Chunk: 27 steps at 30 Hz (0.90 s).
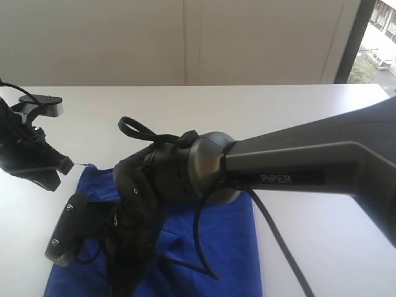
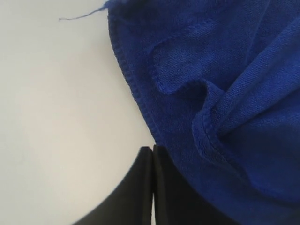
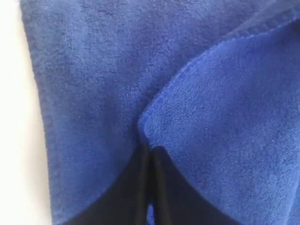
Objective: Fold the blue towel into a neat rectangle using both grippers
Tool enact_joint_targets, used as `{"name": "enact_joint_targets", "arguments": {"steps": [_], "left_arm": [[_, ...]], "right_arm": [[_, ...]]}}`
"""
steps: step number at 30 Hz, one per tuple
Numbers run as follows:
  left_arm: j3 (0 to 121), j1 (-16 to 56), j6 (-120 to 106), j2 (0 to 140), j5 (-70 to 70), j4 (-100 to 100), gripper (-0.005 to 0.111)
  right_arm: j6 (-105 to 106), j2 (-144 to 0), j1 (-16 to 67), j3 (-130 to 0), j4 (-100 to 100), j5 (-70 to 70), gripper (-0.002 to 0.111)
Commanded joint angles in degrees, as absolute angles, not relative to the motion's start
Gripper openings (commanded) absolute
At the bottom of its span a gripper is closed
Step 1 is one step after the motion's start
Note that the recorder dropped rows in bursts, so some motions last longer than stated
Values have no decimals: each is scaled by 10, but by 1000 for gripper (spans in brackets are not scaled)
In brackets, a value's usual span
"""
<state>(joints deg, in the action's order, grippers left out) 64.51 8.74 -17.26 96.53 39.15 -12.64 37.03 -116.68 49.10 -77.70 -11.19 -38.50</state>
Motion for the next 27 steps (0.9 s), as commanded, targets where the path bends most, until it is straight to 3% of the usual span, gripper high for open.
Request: {"name": "enact_joint_targets", "arguments": {"steps": [1,4,10,12,20,27], "left_arm": [[648,87,-182,966,390,-135,0],[648,87,-202,966,387,-135,7],[648,87,-356,966,397,-165,42],[647,87,-408,966,404,-170,49],[647,87,-535,971,416,-185,50],[613,87,-862,1010,396,-247,50]], "right_arm": [[363,-1153,491,-776,-88,-394,0],[322,-1138,489,-776,-42,-412,0],[297,-1113,474,-776,-9,-462,0],[297,-1102,474,-776,7,-481,0],[226,-1053,474,-776,120,-520,0],[174,-1041,474,-776,187,-556,0]]}}
